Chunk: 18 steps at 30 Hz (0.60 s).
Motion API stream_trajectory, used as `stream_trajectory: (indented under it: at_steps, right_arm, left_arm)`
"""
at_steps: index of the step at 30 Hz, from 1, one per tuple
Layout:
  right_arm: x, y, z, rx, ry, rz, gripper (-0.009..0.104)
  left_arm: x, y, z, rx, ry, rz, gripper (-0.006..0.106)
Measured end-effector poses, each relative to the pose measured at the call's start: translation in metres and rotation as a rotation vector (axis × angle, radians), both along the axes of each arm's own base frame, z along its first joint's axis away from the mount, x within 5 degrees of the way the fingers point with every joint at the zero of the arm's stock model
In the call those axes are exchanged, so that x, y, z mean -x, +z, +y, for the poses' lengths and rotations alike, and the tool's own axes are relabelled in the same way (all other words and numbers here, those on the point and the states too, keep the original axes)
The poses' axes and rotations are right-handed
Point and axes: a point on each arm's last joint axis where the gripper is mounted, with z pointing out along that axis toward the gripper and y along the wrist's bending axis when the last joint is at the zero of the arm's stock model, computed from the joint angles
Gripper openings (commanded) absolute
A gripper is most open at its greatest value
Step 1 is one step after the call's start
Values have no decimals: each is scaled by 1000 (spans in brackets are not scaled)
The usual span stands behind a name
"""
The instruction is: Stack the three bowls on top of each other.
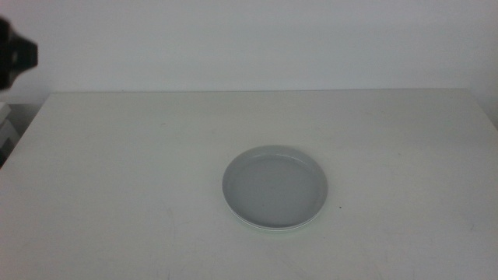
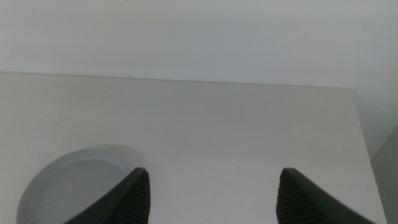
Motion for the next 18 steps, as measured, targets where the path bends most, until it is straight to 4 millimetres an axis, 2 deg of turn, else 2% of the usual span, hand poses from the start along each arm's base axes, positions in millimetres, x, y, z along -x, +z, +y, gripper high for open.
stream_trajectory:
  at_steps: [4,9,13,16,18]
  right_arm:
    - [31,-18,-3,9,-1,-45,52]
    - [62,-61,-6,28,-4,-61,52]
    - [79,-87,-8,25,-12,-118,52]
    - [85,-100,-9,20,-19,-161,52]
    - [87,-102,-9,17,-22,-189,52]
  left_arm:
    - [26,-26,2,38,-16,-28,105]
    - [50,-65,3,98,-34,-120,105]
    - [64,-101,4,126,-40,-184,105]
    - [68,-116,5,137,-42,-217,105]
    - [68,-119,4,147,-43,-251,105]
